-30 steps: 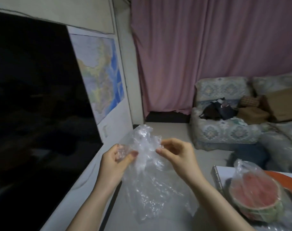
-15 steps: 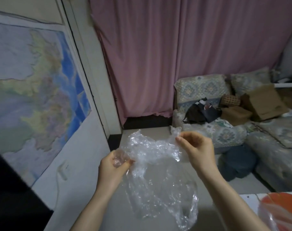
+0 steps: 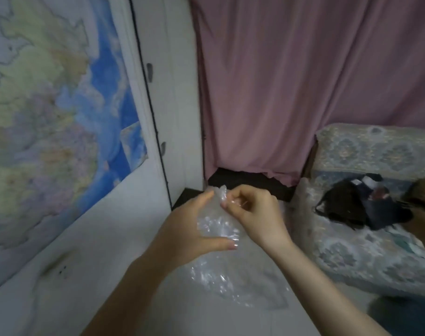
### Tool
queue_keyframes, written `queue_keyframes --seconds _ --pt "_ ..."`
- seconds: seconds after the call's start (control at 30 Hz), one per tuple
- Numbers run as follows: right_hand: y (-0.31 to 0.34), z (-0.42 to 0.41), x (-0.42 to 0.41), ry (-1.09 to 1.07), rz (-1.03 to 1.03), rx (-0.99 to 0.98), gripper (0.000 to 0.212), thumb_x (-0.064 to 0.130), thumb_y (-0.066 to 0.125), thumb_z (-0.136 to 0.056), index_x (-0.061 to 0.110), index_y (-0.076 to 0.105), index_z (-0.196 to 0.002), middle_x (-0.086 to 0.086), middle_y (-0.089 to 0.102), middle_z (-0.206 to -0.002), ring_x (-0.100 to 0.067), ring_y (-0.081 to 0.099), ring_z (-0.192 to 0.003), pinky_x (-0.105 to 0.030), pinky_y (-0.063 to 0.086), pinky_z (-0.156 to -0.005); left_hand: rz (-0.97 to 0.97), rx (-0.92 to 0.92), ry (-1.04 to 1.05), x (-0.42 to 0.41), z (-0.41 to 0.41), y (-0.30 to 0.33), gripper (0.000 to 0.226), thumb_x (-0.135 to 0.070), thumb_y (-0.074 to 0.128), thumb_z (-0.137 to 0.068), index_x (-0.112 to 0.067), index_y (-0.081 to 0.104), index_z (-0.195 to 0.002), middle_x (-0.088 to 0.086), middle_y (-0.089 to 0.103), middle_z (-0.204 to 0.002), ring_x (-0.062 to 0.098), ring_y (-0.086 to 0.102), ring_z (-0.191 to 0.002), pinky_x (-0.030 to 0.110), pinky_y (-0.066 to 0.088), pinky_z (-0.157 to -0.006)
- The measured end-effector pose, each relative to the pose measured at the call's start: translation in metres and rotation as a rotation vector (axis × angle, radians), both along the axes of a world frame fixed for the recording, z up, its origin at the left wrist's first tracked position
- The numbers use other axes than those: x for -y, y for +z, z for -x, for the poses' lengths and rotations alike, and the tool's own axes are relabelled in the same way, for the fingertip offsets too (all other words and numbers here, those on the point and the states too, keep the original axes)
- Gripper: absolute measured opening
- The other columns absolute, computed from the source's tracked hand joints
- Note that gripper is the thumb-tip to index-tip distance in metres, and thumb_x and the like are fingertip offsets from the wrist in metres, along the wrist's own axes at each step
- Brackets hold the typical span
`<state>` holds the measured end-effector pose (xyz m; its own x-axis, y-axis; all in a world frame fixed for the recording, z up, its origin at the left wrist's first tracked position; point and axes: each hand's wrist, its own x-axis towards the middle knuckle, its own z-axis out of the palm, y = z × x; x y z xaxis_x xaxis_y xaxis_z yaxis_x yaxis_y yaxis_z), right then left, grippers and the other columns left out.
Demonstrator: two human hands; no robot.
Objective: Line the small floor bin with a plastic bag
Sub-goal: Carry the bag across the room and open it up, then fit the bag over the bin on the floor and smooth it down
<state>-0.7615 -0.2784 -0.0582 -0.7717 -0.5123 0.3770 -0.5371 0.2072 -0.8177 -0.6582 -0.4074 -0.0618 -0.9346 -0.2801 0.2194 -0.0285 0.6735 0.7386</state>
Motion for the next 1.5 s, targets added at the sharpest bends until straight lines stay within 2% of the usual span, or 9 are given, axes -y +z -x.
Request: queue_keyframes --seconds 0.2,0.3,0.43,0.57,0.7,0.93,1.13,1.23,1.5 --pt "-0.020 0.109 0.092 0.165 0.069 -0.025 0.012 0.023 0.074 -0.077 0.020 0.070 -0.087 0.003 0.069 -0.078 -0.004 0.062 -0.072 -0.009 0.044 -0.062 0.171 0.012 0.325 0.074 0.135 -0.048 0.031 -0.050 0.068 -0.074 -0.025 0.063 -0.092 -0.011 0.066 -0.078 0.009 0.063 -0.076 0.022 0.046 -0.066" --pt "-0.033 0.181 0.123 0.184 0.029 -0.101 0.044 0.039 0.074 -0.072 0.027 0.061 -0.112 0.004 0.062 -0.105 -0.001 0.056 -0.094 -0.007 0.041 -0.078 0.078 -0.022 0.448 0.130 0.198 -0.062 0.032 -0.041 0.062 -0.083 -0.009 0.062 -0.092 0.004 0.066 -0.084 0.018 0.063 -0.080 0.029 0.046 -0.073" --pt "-0.040 0.279 0.149 0.259 -0.289 -0.169 0.081 0.070 0.056 -0.063 0.036 0.039 -0.135 0.015 0.049 -0.124 -0.004 0.046 -0.112 -0.013 0.034 -0.091 -0.124 -0.225 0.568 0.192 0.258 -0.052 0.042 -0.064 0.063 -0.062 -0.023 0.057 -0.066 -0.008 0.059 -0.054 0.003 0.052 -0.048 0.011 0.042 -0.052" --pt "-0.045 0.353 0.194 0.222 -0.331 -0.244 0.053 0.054 0.061 -0.076 0.027 0.055 -0.121 0.011 0.064 -0.102 -0.003 0.058 -0.082 -0.023 0.047 -0.072 -0.243 -0.219 0.584 0.235 0.307 -0.059 0.036 -0.050 0.065 -0.073 -0.015 0.061 -0.076 0.004 0.067 -0.072 0.020 0.064 -0.063 0.031 0.052 -0.059" --pt "-0.056 0.406 0.267 0.375 -0.232 -0.251 0.005 0.020 0.070 -0.082 0.019 0.071 -0.087 0.006 0.071 -0.079 -0.008 0.063 -0.067 -0.030 0.053 -0.064 -0.311 -0.185 0.711 0.273 0.330 -0.075 0.027 -0.056 0.062 -0.067 -0.032 0.060 -0.079 -0.016 0.068 -0.076 -0.005 0.064 -0.070 0.007 0.047 -0.054" --pt "-0.081 0.487 0.390 0.591 -0.159 -0.233 0.017 0.009 0.072 -0.077 0.018 0.062 -0.066 0.005 0.054 -0.049 -0.013 0.046 -0.049 -0.012 0.037 -0.050 -0.240 -0.151 1.168 0.317 0.340 -0.113 0.021 -0.034 0.073 -0.076 -0.015 0.066 -0.081 0.000 0.069 -0.072 0.012 0.064 -0.060 0.023 0.049 -0.056" --pt "-0.107 0.562 0.463 0.843 -0.176 -0.170 0.015 0.010 0.067 -0.082 0.010 0.062 -0.068 0.001 0.057 -0.054 -0.010 0.047 -0.047 -0.025 0.043 -0.051 -0.203 -0.020 1.552 0.313 0.363 -0.143 0.024 -0.032 0.076 -0.074 -0.014 0.061 -0.069 -0.002 0.064 -0.065 0.008 0.057 -0.053 0.016 0.042 -0.050" --pt "-0.131 0.584 0.480 0.891 -0.206 -0.187 0.011 0.009 0.068 -0.082 0.009 0.065 -0.071 0.002 0.063 -0.056 -0.011 0.056 -0.051 -0.014 0.042 -0.051 -0.220 0.109 1.578 0.306 0.372 -0.160 0.025 -0.037 0.076 -0.073 -0.022 0.058 -0.064 0.000 0.066 -0.068 0.018 0.063 -0.058 0.028 0.045 -0.051" --pt "-0.193 0.599 0.503 0.914 -0.333 -0.234 0.014 0.006 0.067 -0.083 0.004 0.062 -0.069 -0.016 0.062 -0.054 -0.029 0.059 -0.050 -0.037 0.049 -0.052 -0.349 0.049 1.650 0.290 0.360 -0.201 0.015 -0.023 0.068 -0.083 -0.018 0.074 -0.070 -0.004 0.072 -0.068 0.004 0.065 -0.065 0.005 0.042 -0.058"
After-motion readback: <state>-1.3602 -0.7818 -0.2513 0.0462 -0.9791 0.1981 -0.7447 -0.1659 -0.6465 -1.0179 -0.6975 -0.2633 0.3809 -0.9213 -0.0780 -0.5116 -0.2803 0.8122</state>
